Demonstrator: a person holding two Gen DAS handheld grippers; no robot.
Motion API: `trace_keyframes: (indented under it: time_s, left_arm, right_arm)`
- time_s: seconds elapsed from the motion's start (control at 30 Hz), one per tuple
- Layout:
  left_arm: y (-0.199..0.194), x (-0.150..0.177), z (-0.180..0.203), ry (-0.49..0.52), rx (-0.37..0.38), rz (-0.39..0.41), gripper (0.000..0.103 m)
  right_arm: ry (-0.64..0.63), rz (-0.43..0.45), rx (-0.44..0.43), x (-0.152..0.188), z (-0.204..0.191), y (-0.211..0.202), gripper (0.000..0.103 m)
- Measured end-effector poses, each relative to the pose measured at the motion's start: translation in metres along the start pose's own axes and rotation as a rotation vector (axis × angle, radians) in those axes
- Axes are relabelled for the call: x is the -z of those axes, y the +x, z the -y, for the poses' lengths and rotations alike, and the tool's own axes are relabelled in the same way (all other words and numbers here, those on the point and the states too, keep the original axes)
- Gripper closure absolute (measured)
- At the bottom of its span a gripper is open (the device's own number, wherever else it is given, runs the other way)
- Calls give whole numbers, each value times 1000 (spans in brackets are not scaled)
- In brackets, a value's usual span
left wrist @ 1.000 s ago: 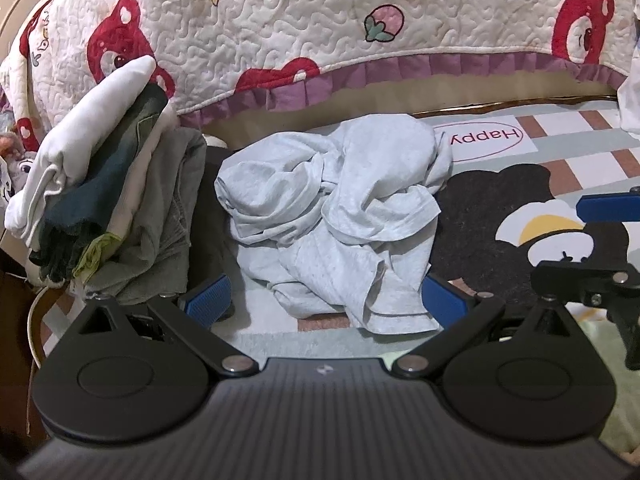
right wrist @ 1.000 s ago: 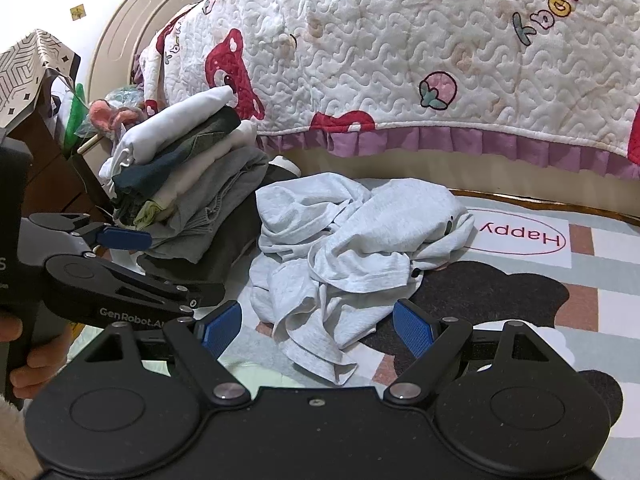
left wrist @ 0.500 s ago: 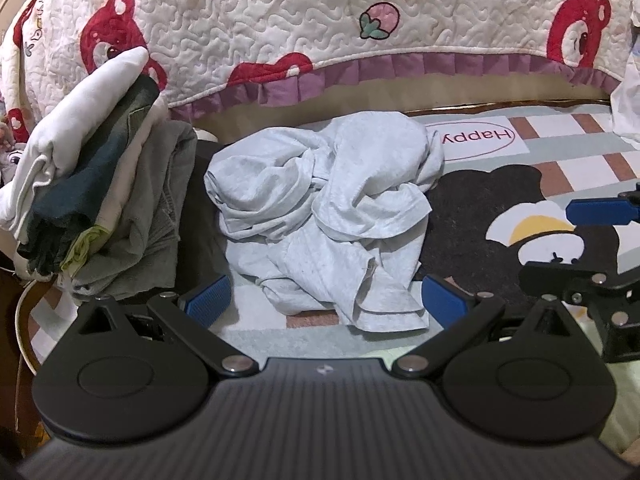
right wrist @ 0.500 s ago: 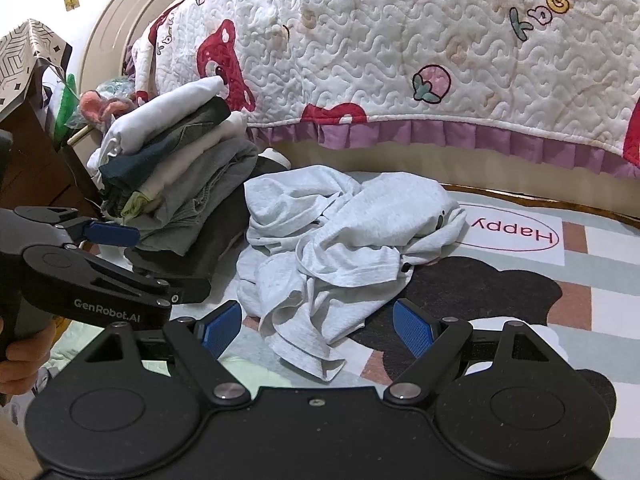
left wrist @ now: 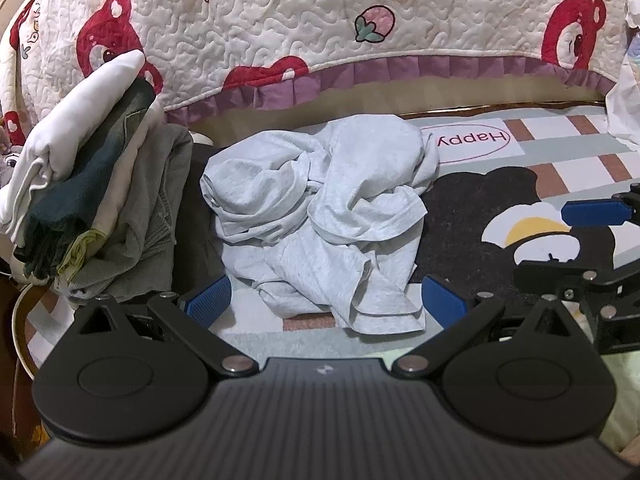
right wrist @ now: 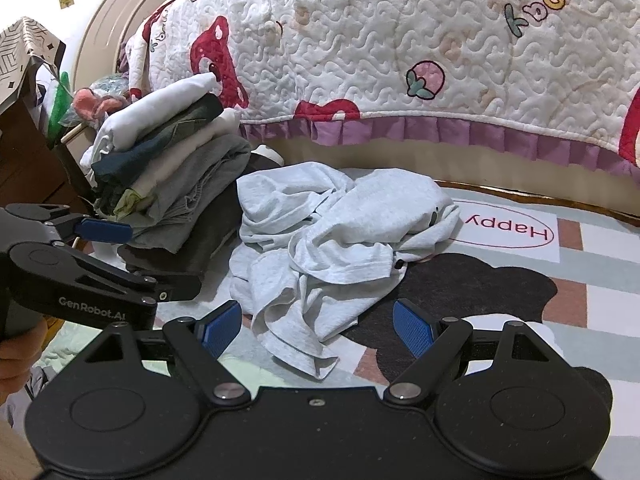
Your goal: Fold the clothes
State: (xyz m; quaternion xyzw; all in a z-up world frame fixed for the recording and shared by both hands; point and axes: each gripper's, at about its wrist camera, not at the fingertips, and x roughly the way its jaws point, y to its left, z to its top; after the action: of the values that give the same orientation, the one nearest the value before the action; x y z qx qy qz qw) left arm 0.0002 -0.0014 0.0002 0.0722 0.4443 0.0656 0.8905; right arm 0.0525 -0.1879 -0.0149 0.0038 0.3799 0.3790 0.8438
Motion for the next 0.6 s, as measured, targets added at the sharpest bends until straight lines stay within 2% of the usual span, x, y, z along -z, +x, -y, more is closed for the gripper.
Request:
trace_keyframes:
  time_s: [0.6]
  left_arm:
    - [14, 6, 1, -8, -7, -35, 0]
  right_arm:
    - [-11, -16, -2, 1, -2, 4, 16]
